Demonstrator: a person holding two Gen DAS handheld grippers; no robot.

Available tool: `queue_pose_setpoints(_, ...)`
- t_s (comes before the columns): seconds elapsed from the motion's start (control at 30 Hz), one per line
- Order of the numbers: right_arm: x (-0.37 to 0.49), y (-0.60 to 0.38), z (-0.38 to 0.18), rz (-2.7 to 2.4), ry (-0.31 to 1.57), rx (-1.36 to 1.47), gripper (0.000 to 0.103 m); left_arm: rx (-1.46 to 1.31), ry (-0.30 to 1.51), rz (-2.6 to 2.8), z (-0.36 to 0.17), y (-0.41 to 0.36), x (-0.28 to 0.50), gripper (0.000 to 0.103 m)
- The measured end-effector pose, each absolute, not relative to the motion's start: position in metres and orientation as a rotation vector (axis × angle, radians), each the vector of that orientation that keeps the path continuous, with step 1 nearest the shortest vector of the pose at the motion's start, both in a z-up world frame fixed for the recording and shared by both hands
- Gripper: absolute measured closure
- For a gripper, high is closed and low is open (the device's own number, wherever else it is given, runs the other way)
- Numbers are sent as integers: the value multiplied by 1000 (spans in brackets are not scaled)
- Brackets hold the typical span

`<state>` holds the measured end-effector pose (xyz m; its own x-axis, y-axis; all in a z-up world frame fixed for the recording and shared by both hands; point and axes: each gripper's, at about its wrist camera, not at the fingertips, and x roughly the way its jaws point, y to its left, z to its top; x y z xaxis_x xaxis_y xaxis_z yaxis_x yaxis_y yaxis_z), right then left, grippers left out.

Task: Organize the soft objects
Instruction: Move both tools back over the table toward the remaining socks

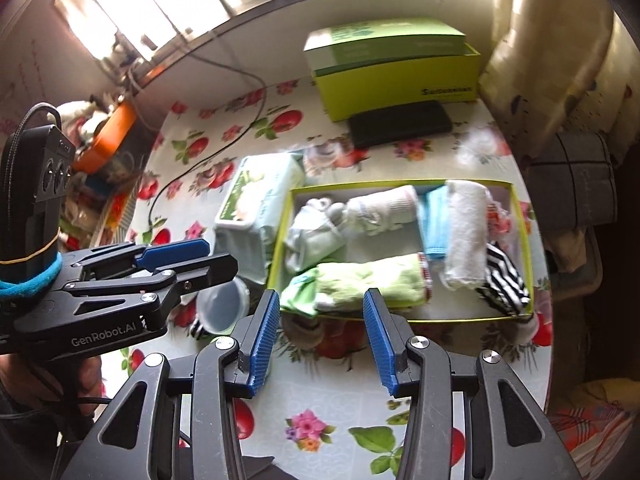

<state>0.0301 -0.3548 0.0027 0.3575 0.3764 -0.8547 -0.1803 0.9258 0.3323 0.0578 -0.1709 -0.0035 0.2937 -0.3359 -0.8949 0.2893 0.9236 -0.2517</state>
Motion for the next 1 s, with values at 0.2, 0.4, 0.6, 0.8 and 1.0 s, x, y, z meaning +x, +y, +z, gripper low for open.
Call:
queue_pose_setpoints(0.2, 31, -334, 3, 406, 1164, 164, 60, -61, 1200, -372, -4, -151, 53, 60)
queue_pose_setpoints(0.4, 34, -317, 3, 444, 1177, 140, 60, -88, 1205, -336, -7, -133, 50, 60)
queue_pose_setpoints(0.6, 35, -304, 0, 476, 1194, 121, 60, -112, 1210, -304, -11, -119, 47, 60)
queue_pose_setpoints(0.8, 36, -293, -3, 505, 1210, 104, 60, -134, 1225, -271, -18, -105, 45, 60)
queue_pose_setpoints(1.0, 35, -283, -5, 528, 1223, 93, 60, -169, 1233, -232, -24, -82, 42, 60)
